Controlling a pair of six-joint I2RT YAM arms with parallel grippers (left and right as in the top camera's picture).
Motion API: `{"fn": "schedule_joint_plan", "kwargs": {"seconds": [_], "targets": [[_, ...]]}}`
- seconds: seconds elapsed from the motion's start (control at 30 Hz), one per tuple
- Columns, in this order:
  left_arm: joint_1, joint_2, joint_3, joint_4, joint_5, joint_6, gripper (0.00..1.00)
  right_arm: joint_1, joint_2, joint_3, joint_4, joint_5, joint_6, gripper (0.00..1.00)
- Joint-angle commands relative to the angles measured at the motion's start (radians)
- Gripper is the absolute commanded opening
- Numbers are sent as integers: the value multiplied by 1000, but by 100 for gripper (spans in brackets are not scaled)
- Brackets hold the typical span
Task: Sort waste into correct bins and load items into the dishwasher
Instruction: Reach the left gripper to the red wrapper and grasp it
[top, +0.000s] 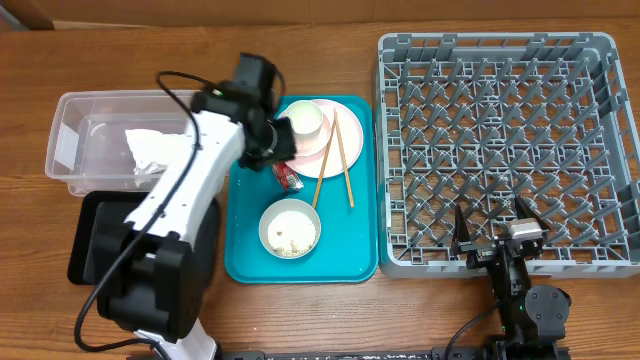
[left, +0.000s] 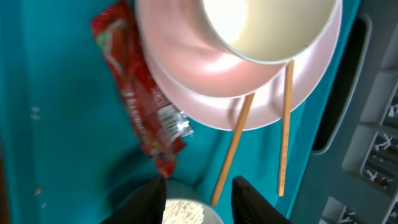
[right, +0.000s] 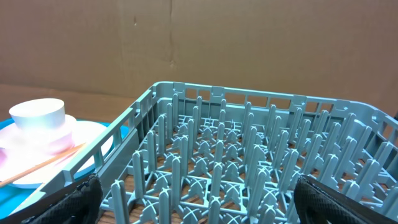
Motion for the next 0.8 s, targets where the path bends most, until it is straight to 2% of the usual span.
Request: {"fn": "schedule_joint_plan", "kwargs": {"seconds": [0.0,0.1,0.27,0.57,0.77], "targets": [[-16,-14,-48,40,8,4,37,2,-11,-11,6,-5,3,100],[-15,-14,-64,48,-41,-15,32,2,-11,-11,6,-5,3,100],[-14,-14,-75,46,-137,-69,33,2,-11,-11,6,-5,3,100],[-15,-14,-179,129,-171,-181,36,2,-11,-11,6,-5,3,100],[-16,-14,-255,238,-145,-181,38,2,-11,-11,6,-5,3,100]]}}
